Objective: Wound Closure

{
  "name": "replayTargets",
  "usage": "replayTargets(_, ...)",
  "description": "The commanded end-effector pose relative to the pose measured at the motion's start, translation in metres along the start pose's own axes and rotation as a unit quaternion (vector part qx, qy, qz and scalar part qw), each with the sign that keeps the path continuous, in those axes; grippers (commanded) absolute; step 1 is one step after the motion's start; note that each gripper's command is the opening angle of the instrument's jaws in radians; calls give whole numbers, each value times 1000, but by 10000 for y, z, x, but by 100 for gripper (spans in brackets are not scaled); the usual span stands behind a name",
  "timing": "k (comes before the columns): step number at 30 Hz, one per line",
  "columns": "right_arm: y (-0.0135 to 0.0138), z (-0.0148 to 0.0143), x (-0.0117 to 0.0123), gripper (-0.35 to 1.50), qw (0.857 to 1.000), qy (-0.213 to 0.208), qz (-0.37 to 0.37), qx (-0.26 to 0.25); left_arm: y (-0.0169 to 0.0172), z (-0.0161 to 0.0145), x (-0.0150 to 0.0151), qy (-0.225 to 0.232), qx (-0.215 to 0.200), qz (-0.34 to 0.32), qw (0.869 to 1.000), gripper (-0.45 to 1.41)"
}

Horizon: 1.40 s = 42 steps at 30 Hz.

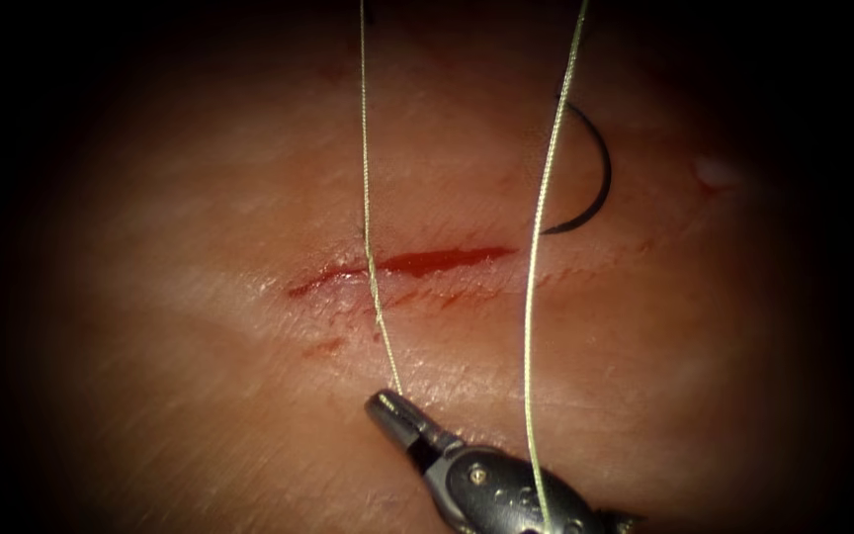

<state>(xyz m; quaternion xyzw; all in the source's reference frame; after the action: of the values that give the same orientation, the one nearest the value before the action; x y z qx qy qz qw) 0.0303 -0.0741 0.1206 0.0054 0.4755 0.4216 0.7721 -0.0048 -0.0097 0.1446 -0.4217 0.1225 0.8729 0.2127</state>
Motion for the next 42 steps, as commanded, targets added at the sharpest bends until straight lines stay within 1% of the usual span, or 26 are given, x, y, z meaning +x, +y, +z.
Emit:
replayTargets(1,-8,4,-6,-35,1000,-1,-1,7,-14,6,6,-1,7,7,1000,-45)
replayTargets(6,-21,-12,-8,-35,1000,-4,-5,29,-21,5,10,-9,15,17,1000,-45)
replayTargets(8,-30,-22,-10,-35,999,-5,-8,40,-21,3,9,-11,17,16,1000,-45)
replayTargets(14,-46,-39,-15,-35,998,-9,-13,53,-18,1,3,-17,28,30,999,-45)
replayTargets(19,-56,-46,-19,-35,998,-14,-16,61,-9,0,-6,-24,40,40,998,-45)
replayTargets(26,-69,-54,-29,-35,997,-21,-24,70,-20,-3,0,-35,46,51,997,-45)
replayTargets(35,-64,-46,-24,-35,997,-22,-22,70,-8,-2,-9,-36,53,53,997,-45)
replayTargets(42,-63,-30,-15,-35,997,-23,-18,68,16,3,-18,-26,43,57,997,-45)
